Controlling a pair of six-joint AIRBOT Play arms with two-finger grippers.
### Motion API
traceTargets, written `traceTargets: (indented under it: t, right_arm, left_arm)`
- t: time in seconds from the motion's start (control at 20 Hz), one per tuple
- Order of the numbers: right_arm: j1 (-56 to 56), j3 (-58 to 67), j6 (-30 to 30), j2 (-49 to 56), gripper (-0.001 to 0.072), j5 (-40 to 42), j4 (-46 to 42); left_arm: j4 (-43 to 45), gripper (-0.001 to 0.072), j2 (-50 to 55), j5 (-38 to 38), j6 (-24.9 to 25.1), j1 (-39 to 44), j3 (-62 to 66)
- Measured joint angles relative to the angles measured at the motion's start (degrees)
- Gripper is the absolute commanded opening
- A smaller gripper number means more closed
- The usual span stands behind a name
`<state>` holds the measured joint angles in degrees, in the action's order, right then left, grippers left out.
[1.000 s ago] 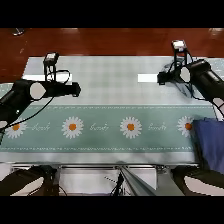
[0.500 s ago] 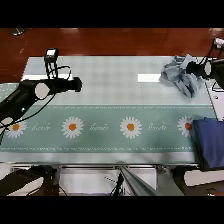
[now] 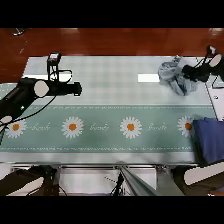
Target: Fold the shirts.
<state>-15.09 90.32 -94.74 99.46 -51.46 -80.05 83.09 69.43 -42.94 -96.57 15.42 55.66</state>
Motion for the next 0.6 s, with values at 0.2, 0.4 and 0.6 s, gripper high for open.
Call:
traceTargets:
  t: [0.2,0.4,0.6]
  right_arm:
    - [1.81,7.82,8.28,-10.73,0.0029,-3.15,4.50]
    - [6.27,11.39,14.49,-24.30,0.0029,-2.99,6.16]
    - [12.61,12.35,16.79,-35.45,0.0029,-3.32,7.26]
  left_arm:
    - [-0.90,0.0704,-4.09,-13.14,2.58,-0.11,3.41]
    - [-5.68,0.0705,-16.55,-19.63,3.76,1.88,-2.51]
    - [-10.38,0.0704,-30.45,-19.39,2.05,3.91,-10.82]
